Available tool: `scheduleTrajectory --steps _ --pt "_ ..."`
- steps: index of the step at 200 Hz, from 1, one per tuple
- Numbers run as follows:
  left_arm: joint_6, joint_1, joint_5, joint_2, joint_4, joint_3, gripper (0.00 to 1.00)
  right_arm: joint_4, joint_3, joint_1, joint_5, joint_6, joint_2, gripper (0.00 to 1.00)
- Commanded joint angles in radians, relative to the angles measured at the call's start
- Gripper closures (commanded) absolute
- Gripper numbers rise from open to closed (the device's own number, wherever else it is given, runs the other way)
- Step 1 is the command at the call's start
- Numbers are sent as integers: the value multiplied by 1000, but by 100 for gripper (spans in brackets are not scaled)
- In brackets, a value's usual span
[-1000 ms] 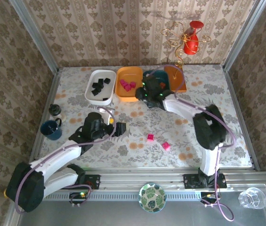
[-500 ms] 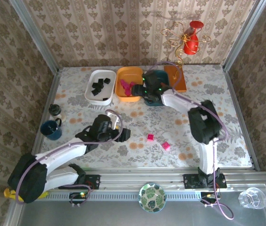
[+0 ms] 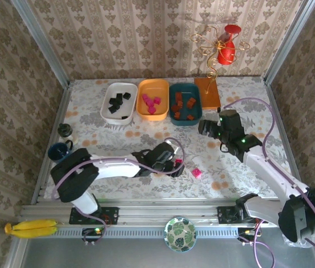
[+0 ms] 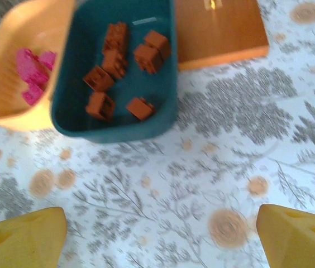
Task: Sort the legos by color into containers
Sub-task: Pick up the lego from the middle-left of the table.
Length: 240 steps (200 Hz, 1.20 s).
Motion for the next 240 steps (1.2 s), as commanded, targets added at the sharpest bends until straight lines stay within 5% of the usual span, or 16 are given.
scheduleTrajectory --steps 1,92,156,194,240 --pt "-13 -29 -94 58 -76 86 20 -10 -40 -9 27 -18 -45 10" --pt "14 -79 -189 223 -185 240 46 31 -88 -11 -13 -29 -40 10" --pt "27 -63 -241 163 -132 191 63 16 -93 -11 -11 -25 -74 10" --pt "77 64 -262 6 -102 119 66 4 -103 -10 -45 3 -108 10" --pt "161 351 -175 -89 -77 169 67 -20 -158 70 -28 31 -150 10"
